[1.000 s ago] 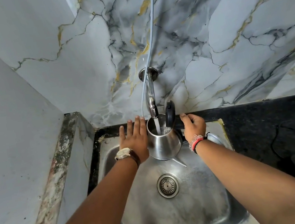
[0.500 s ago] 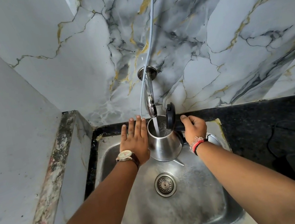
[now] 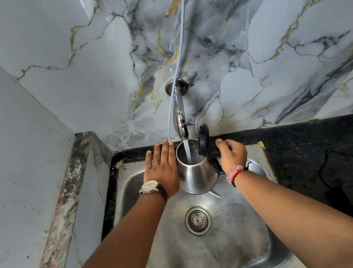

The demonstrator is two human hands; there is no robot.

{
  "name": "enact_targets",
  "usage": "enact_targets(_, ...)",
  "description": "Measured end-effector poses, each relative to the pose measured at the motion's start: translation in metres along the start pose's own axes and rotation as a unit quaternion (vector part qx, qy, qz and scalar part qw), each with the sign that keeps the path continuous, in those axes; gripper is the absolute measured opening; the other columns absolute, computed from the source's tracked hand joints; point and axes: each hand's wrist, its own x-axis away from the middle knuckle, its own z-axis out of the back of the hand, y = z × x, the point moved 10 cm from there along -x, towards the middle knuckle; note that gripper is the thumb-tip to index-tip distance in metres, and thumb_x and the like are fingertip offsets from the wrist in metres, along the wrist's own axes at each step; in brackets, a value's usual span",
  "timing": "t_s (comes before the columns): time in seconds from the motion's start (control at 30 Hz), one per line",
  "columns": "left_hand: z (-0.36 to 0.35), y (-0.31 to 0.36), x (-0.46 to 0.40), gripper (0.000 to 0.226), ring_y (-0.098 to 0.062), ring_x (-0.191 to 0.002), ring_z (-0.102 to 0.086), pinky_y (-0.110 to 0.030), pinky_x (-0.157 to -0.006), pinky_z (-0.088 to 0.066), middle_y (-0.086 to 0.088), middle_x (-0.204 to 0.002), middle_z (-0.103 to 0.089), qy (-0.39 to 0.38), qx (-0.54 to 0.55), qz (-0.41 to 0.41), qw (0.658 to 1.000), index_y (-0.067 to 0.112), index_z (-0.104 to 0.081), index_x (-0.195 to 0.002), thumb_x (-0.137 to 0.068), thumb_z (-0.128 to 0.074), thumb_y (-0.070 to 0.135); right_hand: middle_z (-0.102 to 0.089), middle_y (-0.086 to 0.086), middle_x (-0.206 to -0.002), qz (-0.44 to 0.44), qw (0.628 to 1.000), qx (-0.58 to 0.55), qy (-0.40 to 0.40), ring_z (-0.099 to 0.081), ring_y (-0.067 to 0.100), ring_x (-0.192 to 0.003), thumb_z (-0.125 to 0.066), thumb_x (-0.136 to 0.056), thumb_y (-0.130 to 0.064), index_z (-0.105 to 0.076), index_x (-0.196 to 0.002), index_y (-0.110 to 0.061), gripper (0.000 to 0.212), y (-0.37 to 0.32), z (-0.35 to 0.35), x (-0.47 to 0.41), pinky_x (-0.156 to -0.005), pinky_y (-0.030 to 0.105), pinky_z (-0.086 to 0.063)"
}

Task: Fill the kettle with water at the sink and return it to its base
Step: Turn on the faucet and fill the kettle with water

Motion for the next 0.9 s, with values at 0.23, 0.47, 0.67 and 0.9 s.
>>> enact_targets(0.23,-0.0027,0.0007,0.0020,0.089,-0.033,-0.151,0.021,-0.054,-0.122,0.012,-0.011,-0.166,0.022,-0.005,-0.004,-0.001,1.000,0.009,0.020,-0.155,-0.092,-0.040,0.028,-0.032,-0.012,-0.037,-0.010,1.000,0.003,-0.002,-0.029,0.008,-0.042,-0.067,-0.094,-0.026,-0.036,-0.050,-0.018,0.054,0.0023,0.0004,0.0036,-0.051,0.029,-0.025)
enact_targets(0.47,-0.0059,0.0027,0.0035,0.090,-0.032,-0.151,0.022,-0.053,-0.122,0.011,-0.011,-0.166,0.023,-0.014,-0.002,-0.003,1.000,0.009,0.021,-0.155,-0.091,-0.041,0.026,-0.032,-0.011,-0.037,-0.016,1.000,-0.002,-0.001,-0.029,0.009,-0.043,-0.067,-0.093,-0.026,-0.036,-0.050,-0.019,0.054,0.0048,0.0026,0.0056,-0.053,0.029,-0.026)
enact_targets(0.67,-0.0047,0.0036,0.0042,0.091,-0.031,-0.151,0.022,-0.053,-0.122,0.011,-0.011,-0.166,0.023,-0.020,-0.001,-0.003,1.000,0.008,0.021,-0.155,-0.090,-0.040,0.024,-0.032,-0.011,-0.038,-0.011,1.000,-0.002,0.001,-0.028,0.009,-0.044,-0.067,-0.092,-0.029,-0.034,-0.050,-0.019,0.055,0.0044,0.0043,0.0061,-0.052,0.029,-0.025)
enact_targets(0.9,-0.0036,0.0060,0.0040,0.092,-0.029,-0.152,0.019,-0.048,-0.123,0.010,-0.012,-0.167,0.019,-0.026,-0.001,-0.012,1.000,0.007,0.018,-0.156,-0.089,-0.043,0.026,-0.031,-0.011,-0.037,-0.009,1.000,0.001,0.002,-0.026,0.010,-0.046,-0.068,-0.093,-0.027,-0.033,-0.049,-0.020,0.056,0.0041,0.0053,0.0064,-0.052,0.029,-0.024)
